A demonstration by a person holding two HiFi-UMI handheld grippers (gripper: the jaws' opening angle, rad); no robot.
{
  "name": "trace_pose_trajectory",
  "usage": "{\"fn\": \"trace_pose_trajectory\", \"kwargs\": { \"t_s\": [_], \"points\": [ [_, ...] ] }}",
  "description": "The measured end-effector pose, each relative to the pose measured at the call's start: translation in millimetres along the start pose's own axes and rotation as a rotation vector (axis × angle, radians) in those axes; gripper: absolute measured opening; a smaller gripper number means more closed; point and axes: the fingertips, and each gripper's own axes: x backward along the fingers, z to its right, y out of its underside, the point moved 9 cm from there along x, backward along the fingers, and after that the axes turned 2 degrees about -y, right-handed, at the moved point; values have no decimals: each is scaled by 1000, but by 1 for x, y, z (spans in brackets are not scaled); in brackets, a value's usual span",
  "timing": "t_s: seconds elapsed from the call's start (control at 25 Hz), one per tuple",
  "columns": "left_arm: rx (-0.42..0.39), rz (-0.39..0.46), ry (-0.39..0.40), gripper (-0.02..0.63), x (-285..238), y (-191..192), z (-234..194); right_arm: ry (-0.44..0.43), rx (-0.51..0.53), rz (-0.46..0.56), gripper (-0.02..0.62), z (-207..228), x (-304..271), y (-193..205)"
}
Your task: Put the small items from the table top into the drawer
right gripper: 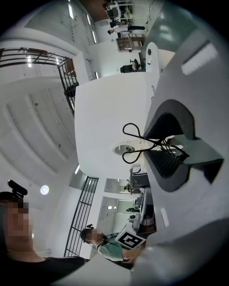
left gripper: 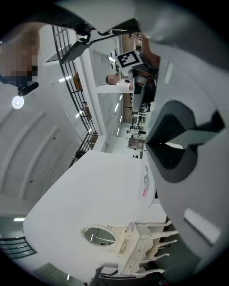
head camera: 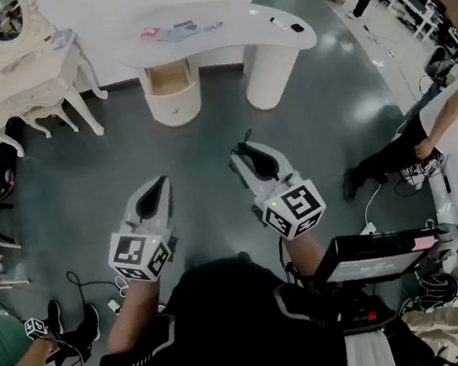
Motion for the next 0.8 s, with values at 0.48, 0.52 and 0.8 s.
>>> {"fn": "trace_pose_trajectory", "kwargs": {
  "t_s": [0.48, 0.52, 0.8],
  "points": [
    [40, -6, 4, 0, 22, 3, -33, 7, 17, -21, 86, -29, -23, -1],
    [38, -5, 7, 0, 24, 3, -39, 10, 16, -23, 86, -33, -27, 0],
    [36, 4, 35, 0, 42, 2, -74, 39, 22, -42, 87, -62, -47, 3]
  ]
}}
